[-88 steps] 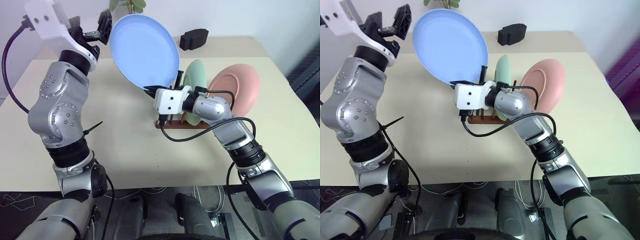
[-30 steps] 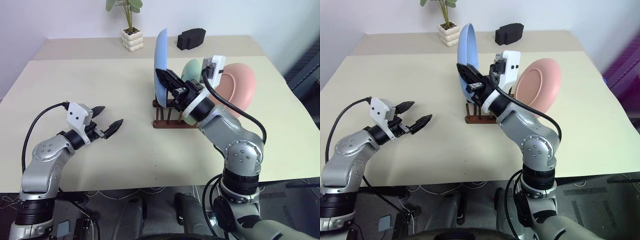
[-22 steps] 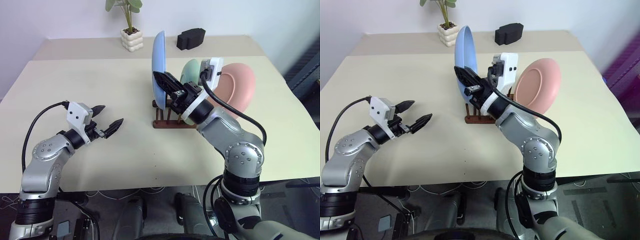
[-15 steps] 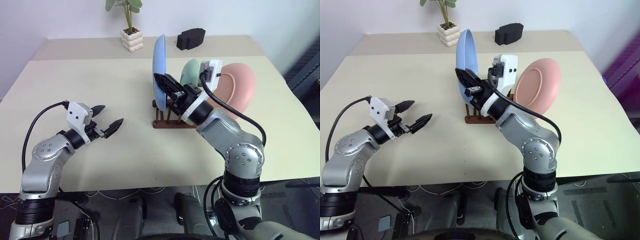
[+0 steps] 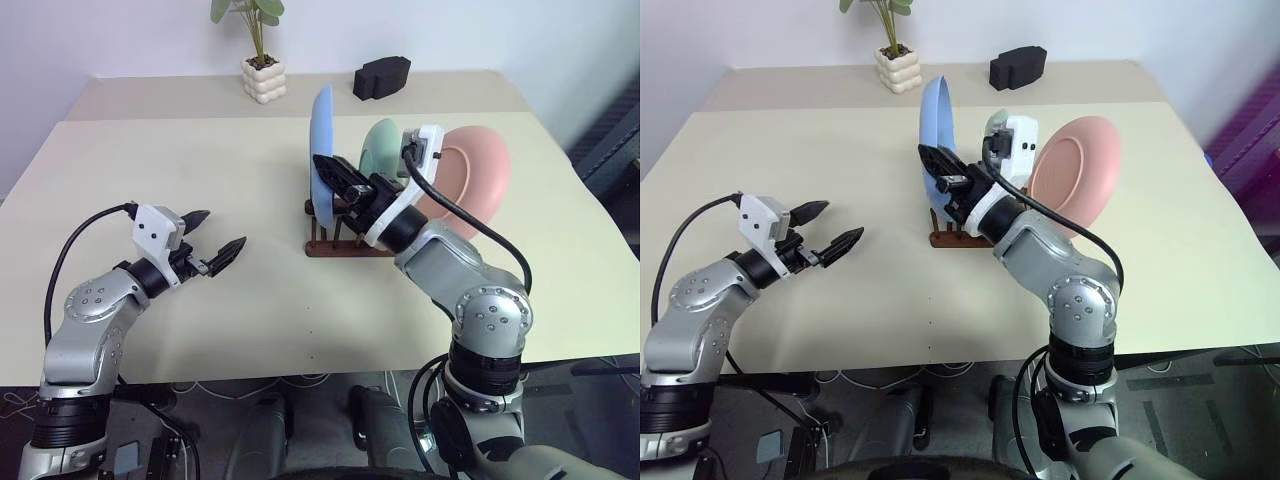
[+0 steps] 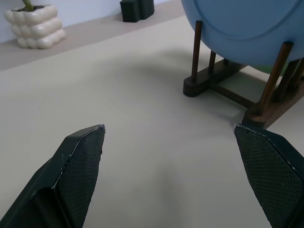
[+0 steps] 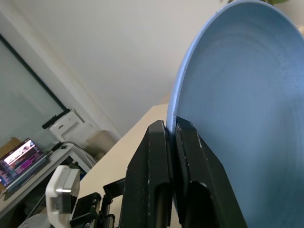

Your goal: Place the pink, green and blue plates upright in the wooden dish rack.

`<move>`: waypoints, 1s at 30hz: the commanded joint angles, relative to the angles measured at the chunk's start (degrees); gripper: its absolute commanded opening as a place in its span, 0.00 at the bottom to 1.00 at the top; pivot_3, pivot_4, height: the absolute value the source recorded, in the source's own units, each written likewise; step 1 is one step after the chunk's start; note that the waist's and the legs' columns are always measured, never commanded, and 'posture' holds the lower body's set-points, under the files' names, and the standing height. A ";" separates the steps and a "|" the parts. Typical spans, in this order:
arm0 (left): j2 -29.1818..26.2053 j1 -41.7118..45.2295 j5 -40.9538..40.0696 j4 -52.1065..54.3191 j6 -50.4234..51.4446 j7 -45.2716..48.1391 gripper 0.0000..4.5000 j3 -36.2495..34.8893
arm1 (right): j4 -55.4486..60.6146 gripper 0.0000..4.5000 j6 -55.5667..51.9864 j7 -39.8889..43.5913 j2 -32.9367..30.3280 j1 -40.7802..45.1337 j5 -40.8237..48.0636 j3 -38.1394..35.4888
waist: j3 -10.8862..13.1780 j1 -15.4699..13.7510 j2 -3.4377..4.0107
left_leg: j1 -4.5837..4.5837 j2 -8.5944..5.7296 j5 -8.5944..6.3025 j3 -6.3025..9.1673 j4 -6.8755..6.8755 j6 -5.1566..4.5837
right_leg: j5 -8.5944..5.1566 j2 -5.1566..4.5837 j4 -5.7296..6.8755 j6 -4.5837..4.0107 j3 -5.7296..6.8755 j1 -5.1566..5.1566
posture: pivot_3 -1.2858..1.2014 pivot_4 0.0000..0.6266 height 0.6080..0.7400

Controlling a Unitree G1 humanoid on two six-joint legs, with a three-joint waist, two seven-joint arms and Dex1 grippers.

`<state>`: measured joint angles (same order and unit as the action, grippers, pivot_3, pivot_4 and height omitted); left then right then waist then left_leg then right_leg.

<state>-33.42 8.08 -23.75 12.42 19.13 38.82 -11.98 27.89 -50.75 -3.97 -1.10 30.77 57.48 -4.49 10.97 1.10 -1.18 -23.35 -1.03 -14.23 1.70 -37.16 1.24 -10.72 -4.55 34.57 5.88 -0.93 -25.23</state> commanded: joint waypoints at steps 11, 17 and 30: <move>0.38 0.43 0.71 0.34 -2.32 0.24 1.00 0.03 | -0.44 0.53 0.48 -1.57 -0.38 0.24 2.53 -0.71 | 0.00 0.00 0.00 | 0.00 0.00 0.00 0.00 0.00 0.00 | -0.01 0.00 -0.01 -0.01 0.00 0.00 | 0.52 0.24 1.00; 0.38 0.46 0.86 0.13 -2.53 0.29 1.00 0.03 | -0.30 0.99 0.81 -1.23 -0.76 0.36 2.05 -0.34 | 0.00 0.00 0.00 | -0.01 0.01 0.00 0.00 0.00 0.00 | -0.01 0.00 -0.01 -0.01 0.00 0.00 | 0.52 0.24 1.00; 0.43 0.68 0.69 -0.38 -2.88 0.87 1.00 0.13 | 4.06 0.99 3.05 8.19 -9.72 6.44 -1.26 1.04 | 0.01 -0.02 0.01 | -0.01 0.01 0.00 0.00 0.00 0.00 | -0.08 0.01 -0.02 -0.12 0.00 0.00 | 0.52 0.24 1.00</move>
<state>-33.03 8.10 -23.05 11.36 17.20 39.51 -11.87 28.11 -49.37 1.91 -10.06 35.06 54.91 -2.82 10.97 1.08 -1.17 -23.36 -1.02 -14.23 1.70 -37.16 1.23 -10.79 -4.54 34.55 5.76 -0.92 -25.23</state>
